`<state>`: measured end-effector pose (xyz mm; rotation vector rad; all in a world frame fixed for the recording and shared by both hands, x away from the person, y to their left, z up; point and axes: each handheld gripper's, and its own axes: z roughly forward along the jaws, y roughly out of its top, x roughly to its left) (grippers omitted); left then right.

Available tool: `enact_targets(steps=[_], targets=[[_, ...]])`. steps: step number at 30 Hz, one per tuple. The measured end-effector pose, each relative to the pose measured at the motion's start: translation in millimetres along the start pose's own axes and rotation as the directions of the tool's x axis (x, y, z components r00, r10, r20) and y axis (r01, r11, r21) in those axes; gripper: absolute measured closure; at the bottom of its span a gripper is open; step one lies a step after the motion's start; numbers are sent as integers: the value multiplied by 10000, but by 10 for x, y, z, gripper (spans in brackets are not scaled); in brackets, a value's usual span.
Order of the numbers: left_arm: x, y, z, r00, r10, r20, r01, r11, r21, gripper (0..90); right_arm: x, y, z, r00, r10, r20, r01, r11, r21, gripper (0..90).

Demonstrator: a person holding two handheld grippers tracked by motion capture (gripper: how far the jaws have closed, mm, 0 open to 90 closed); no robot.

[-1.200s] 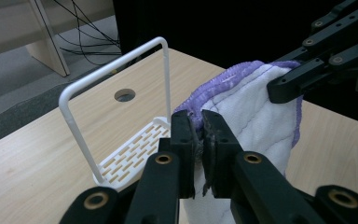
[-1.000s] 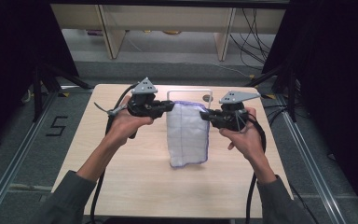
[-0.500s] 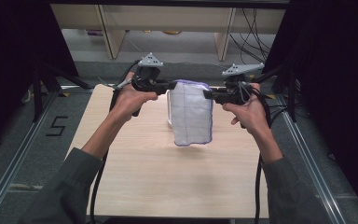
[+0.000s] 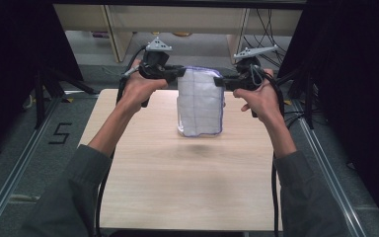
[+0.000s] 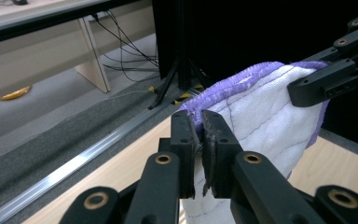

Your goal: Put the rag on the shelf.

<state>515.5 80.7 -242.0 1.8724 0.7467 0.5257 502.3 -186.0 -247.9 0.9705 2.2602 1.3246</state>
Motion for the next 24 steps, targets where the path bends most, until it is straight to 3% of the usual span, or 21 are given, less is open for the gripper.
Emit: enact_targets(steps=[10, 13, 16, 17, 24], targets=[[180, 180, 210, 9987, -184, -468, 166, 9991, -387, 828, -208, 206, 144, 9991, 321, 294, -308, 9986, -440, 813], [264, 198, 374, 9966, -624, -544, 588, 9961, -665, 827, -344, 265, 260, 9978, 447, 497, -422, 9979, -497, 811], [318, 203, 461, 9959, -726, -531, 678, 9939, -873, 824, -393, 279, 317, 9961, 672, 576, -642, 9966, -520, 810], [355, 194, 510, 9944, -949, -463, 898, 9907, -1021, 822, -448, 277, 383, 9951, 727, 674, -686, 9957, -624, 809], [476, 83, 754, 9893, -1319, -628, 1255, 9874, -968, 821, -578, 236, 610, 9919, 886, 908, -852, 9955, -411, 803]])
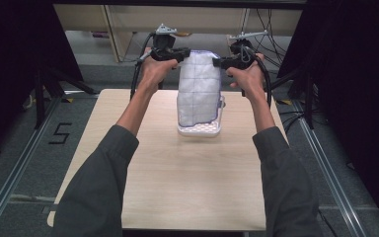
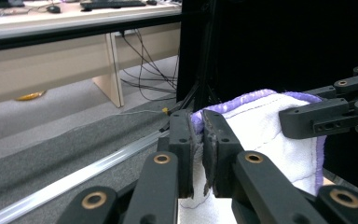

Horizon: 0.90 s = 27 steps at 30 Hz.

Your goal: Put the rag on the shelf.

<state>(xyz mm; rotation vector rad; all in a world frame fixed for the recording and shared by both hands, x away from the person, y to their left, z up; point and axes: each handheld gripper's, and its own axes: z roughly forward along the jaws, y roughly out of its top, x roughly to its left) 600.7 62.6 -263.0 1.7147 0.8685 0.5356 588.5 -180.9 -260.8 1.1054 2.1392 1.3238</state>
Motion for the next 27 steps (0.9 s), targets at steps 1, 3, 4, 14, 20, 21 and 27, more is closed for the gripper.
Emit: enact_targets(steps=[1, 3, 4, 14, 20, 21, 27], targets=[[19, -39, 72, 10000, -36, 66, 36, 10000, 48, 820, -47, -17, 101, 10000, -52, -14, 52, 10000, -12, 802], [22, -63, 109, 9999, -107, 118, 106, 9999, 64, 818, -49, -24, 131, 10000, 12, 89, -12, 10000, 61, 801], [26, -84, 143, 10000, -20, 84, 18, 9998, 193, 818, -51, -32, 171, 9998, 76, 179, -79, 9999, 139, 799], [86, -248, 372, 9998, -160, -101, 167, 9965, 820, 811, -170, -164, 439, 9969, 363, 699, -420, 9958, 816, 797], [114, -340, 412, 9995, -265, -194, 284, 9938, 1076, 810, -225, -234, 503, 9953, 469, 848, -561, 9924, 1097, 790], [139, -372, 416, 9993, -235, -306, 271, 9921, 1224, 811, -242, -252, 521, 9949, 517, 868, -614, 9916, 1137, 783], [209, -463, 407, 9986, -273, -446, 341, 9866, 1596, 806, -246, -301, 601, 9921, 512, 1141, -694, 9845, 1610, 668]])
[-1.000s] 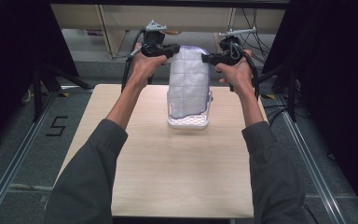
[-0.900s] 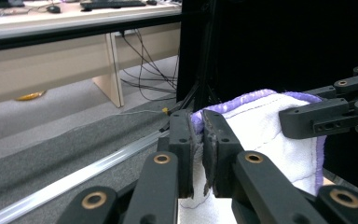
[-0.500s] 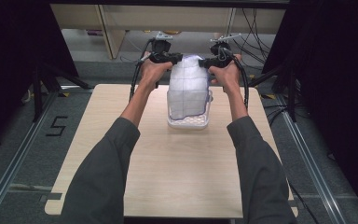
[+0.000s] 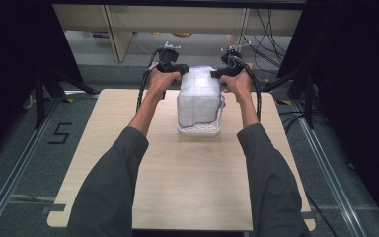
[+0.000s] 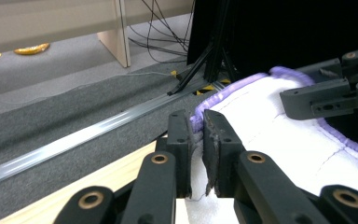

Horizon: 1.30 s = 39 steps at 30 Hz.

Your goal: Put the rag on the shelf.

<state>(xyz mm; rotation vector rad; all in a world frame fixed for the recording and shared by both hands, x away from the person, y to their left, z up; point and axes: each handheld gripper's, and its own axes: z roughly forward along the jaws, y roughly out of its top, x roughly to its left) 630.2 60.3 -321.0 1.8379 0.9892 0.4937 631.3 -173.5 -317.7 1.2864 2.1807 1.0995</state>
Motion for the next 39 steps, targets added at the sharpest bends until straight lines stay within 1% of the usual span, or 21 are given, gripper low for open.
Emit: enact_targets(steps=[3, 4, 5, 6, 8, 10, 12, 13, 16, 19, 20, 22, 24, 25, 26, 27, 28, 29, 32, 36, 39], targets=[[17, -21, -9, 10000, -48, -28, 48, 10000, 74, 799, -13, -12, 37, 10000, 48, 56, -49, 10000, 81, 603], [23, -30, -9, 9998, -211, -41, 212, 9997, 134, 717, -14, -35, 71, 9999, -14, 172, 11, 9998, 211, 590], [53, -35, -21, 9988, -498, -9, 498, 9980, 378, 642, -20, -39, 73, 9995, -112, 280, 108, 9999, 132, 593], [53, -35, -21, 9988, -498, -9, 498, 9980, 378, 617, -20, -39, 73, 9995, -112, 280, 108, 9999, 132, 593], [74, -47, -61, 9987, -446, -240, 452, 9986, 266, 626, -10, -44, 47, 9999, 50, 147, -55, 9995, 311, 590], [98, -63, -118, 9991, -356, -212, 364, 9987, 358, 626, -28, -61, 29, 9996, 69, 288, -77, 9996, 288, 582], [105, -66, -141, 9993, -345, -127, 349, 9986, 404, 623, -49, -63, 22, 9998, 28, 209, -34, 9996, 296, 579], [118, -76, -185, 9996, -274, -55, 277, 9986, 442, 622, -81, -79, -12, 9995, 154, 287, -161, 9996, 251, 574], [139, -103, -228, 9995, -283, -111, 289, 9980, 564, 615, -111, -97, -36, 9995, 63, 296, -70, 9997, 239, 571], [171, -140, -281, 9996, -290, -54, 293, 9973, 671, 601, -142, -124, -112, 9993, 240, 298, -246, 9995, 217, 566], [187, -173, -317, 9995, -302, 85, 293, 9956, 888, 587, -163, -136, -162, 9994, 176, 285, -181, 9997, 176, 560], [192, -191, -342, 9997, -224, 106, 213, 9951, 967, 583, -170, -142, -180, 9996, 153, 250, -156, 9998, 114, 560], [204, -215, -379, 9994, -300, 165, 283, 9952, 934, 572, -170, -155, -228, 9994, 257, 241, -260, 9996, 133, 555], [216, -233, -403, 9992, -347, 222, 324, 9950, 941, 568, -193, -157, -246, 9998, 37, 196, -39, 9999, 113, 552], [221, -249, -423, 9991, -356, 227, 333, 9949, 957, 562, -188, -168, -273, 9997, 176, 189, -178, 9998, 88, 551], [227, -263, -443, 9992, -322, 238, 296, 9944, 1013, 554, -199, -177, -290, 9999, 57, 151, -57, 10000, 6, 548], [230, -273, -463, 9994, -266, 237, 238, 9936, 1108, 543, -192, -190, -319, 9997, 193, 135, -193, 9998, 51, 546], [233, -280, -484, 9996, -203, 211, 177, 9931, 1160, 529, -198, -199, -336, 9999, 50, 110, -49, 10000, -51, 543], [235, -303, -555, 9992, -342, 208, 320, 9947, 975, 496, -190, -229, -391, 10000, 30, 29, -30, 10000, -38, 535], [216, -360, -648, 9994, -203, 275, 170, 9932, 1148, 443, -163, -271, -466, 9997, 222, -79, -223, 9997, -125, 516], [206, -413, -714, 9994, -214, 261, 182, 9931, 1159, 421, -151, -305, -512, 10000, -8, -70, 8, 10000, -85, 504]])
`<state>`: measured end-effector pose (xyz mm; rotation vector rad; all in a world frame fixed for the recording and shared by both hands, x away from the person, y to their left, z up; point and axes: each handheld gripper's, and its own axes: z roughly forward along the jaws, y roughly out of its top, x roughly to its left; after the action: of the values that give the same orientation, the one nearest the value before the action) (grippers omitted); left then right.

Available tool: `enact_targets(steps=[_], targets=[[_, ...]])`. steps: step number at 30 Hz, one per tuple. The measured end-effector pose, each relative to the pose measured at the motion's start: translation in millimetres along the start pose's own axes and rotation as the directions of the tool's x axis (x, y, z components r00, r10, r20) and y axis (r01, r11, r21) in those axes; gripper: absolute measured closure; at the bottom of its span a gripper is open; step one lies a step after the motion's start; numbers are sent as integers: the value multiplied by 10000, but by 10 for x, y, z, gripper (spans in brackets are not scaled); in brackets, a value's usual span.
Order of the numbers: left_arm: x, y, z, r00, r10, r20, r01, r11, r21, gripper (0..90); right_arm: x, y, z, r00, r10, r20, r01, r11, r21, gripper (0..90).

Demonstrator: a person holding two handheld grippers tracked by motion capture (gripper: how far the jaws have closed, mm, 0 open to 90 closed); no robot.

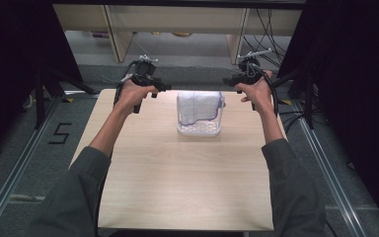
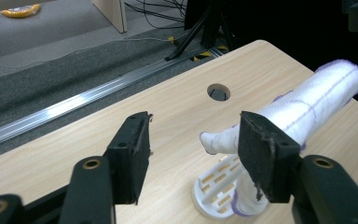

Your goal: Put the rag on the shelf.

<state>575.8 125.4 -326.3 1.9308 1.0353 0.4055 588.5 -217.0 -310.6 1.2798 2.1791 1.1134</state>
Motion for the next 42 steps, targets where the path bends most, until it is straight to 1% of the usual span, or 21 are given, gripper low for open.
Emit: enact_targets(steps=[1, 7, 8, 11, 12, 19, 20, 21, 23, 24, 26, 28, 29, 32, 34, 35, 36, 38, 40, 41, 42], targets=[[-4, -25, -24, 10000, -48, 51, 48, 10000, -25, 421, -1, -7, 1, 9999, -168, -38, 167, 9998, -130, 503], [-46, -131, -120, 9998, -5, 187, 5, 10000, -33, 403, 79, -52, -96, 9997, -107, -240, 107, 9999, 13, 499], [-51, -145, -136, 9998, 0, 208, 1, 10000, -59, 398, 74, -55, -103, 9990, -374, -249, 371, 9993, -111, 499], [-63, -185, -181, 9993, -109, 358, 115, 9998, -143, 396, 133, -70, -161, 9992, -155, -370, 155, 9999, -10, 496], [-74, -198, -195, 9994, -106, 320, 112, 9998, -169, 396, 134, -78, -181, 9981, -465, -401, 462, 9989, -104, 492], [-110, -288, -287, 9989, 52, 459, -44, 9998, -168, 387, 179, -130, -261, 9967, -681, -444, 674, 9976, -180, 475], [-120, -302, -300, 9988, 21, 496, -11, 9998, -190, 385, 193, -160, -276, 9962, -681, -536, 661, 9971, -380, 467], [-134, -334, -333, 9976, 19, 689, 1, 9996, -279, 384, 208, -171, -304, 9958, -667, -620, 656, 9976, -203, 462], [-148, -356, -352, 9973, 11, 732, 10, 9996, -286, 384, 228, -186, -317, 9964, -645, -553, 634, 9977, -226, 460], [-159, -375, -367, 9972, 37, 743, -15, 9996, -283, 382, 251, -216, -352, 9948, -834, -592, 815, 9961, -349, 452], [-188, -422, -396, 9965, -13, 837, 46, 9993, -383, 378, 284, -237, -384, 9938, -800, -769, 776, 9964, -338, 447], [-191, -441, -412, 9959, -3, 901, 35, 9993, -362, 377, 294, -252, -392, 9940, -868, -673, 840, 9956, -423, 445], [-193, -456, -425, 9960, 67, 888, -40, 9995, -306, 374, 307, -262, -413, 9931, -854, -800, 834, 9961, -282, 443], [-228, -489, -449, 9952, 52, 973, -20, 9994, -333, 349, 346, -312, -419, 9918, -817, -979, 784, 9962, -376, 440], [-249, -505, -465, 9951, 55, 983, -20, 9994, -354, 335, 367, -341, -417, 9927, -816, -888, 788, 9963, -340, 435], [-257, -515, -480, 9946, 220, 1010, -189, 9993, -315, 328, 364, -351, -417, 9913, -925, -933, 903, 9955, -280, 431], [-278, -523, -483, 9945, 165, 1039, -125, 9991, -396, 324, 378, -366, -424, 9912, -834, -1026, 817, 9965, -199, 425], [-309, -554, -514, 9931, 377, 1106, -343, 9989, -324, 303, 389, -405, -410, 9887, -1021, -1096, 980, 9943, -422, 411], [-326, -571, -522, 9923, 368, 1182, -334, 9990, -305, 296, 404, -415, -429, 9907, -816, -1086, 794, 9965, -245, 407], [-348, -591, -528, 9930, 296, 1144, -253, 9989, -388, 284, 425, -449, -425, 9893, -921, -1135, 877, 9952, -433, 399], [-360, -607, -534, 9930, 292, 1146, -243, 9987, -444, 281, 431, -457, -438, 9887, -867, -1220, 834, 9960, -314, 396]])
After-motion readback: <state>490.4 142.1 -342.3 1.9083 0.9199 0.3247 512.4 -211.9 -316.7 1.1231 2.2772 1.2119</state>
